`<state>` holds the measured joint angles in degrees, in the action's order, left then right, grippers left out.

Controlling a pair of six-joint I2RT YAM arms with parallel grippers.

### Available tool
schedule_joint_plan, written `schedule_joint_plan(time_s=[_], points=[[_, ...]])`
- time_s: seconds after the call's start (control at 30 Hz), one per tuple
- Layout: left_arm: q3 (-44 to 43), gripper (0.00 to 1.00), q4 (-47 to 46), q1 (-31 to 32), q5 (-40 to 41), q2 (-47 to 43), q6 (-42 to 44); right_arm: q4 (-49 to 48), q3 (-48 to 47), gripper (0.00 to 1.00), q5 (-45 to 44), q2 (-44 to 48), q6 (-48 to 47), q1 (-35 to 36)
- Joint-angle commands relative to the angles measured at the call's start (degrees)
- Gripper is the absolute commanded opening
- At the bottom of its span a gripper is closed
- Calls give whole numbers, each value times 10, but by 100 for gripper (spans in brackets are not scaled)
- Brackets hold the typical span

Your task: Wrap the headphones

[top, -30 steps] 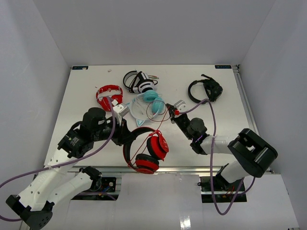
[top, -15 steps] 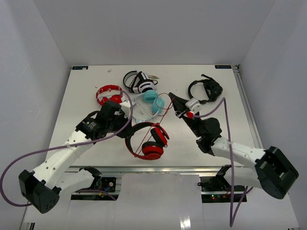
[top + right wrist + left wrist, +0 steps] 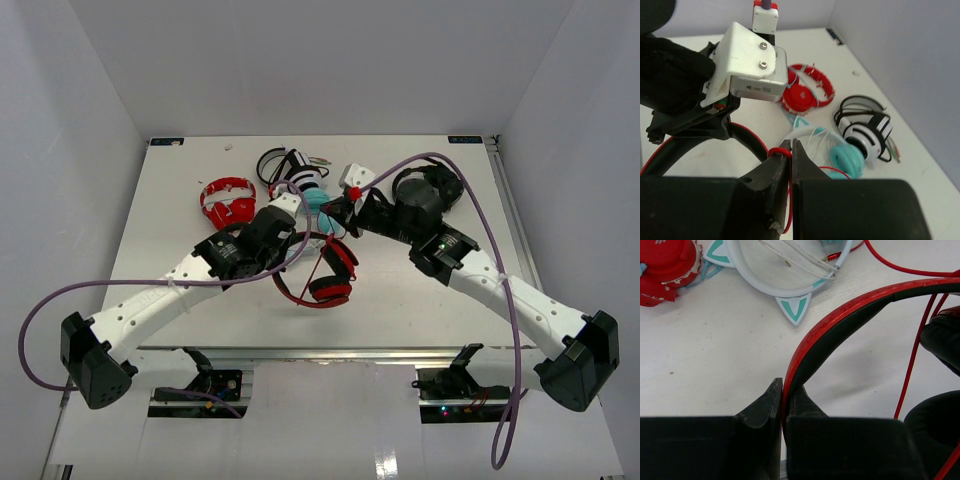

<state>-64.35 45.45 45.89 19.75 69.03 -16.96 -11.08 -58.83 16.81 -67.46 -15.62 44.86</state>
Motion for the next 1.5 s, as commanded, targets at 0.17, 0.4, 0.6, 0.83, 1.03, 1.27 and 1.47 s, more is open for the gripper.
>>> schedule_joint_plan(time_s=[0.17,0.4,0.6,0.83,1.03,1.27,1.47], points=[[-40,0,78,63,233,44,-74,175,-128,8,30,-35,31,-2],[-57,0,167,63,337,78,-193,220,-140,8,70,-30,83,-2],[-69,0,211,63,373,104,-256,219,-134,8,159,-15,94,-2],[-75,0,252,63,402,104,-307,207,-126,8,245,3,99,-2],[-83,0,306,63,415,93,-380,162,-119,8,340,-2,136,-2],[-86,0,262,64,395,57,-368,-1,-72,8,456,-31,261,-2],[-92,0,216,63,362,28,-332,-126,-45,8,505,-59,331,-2]])
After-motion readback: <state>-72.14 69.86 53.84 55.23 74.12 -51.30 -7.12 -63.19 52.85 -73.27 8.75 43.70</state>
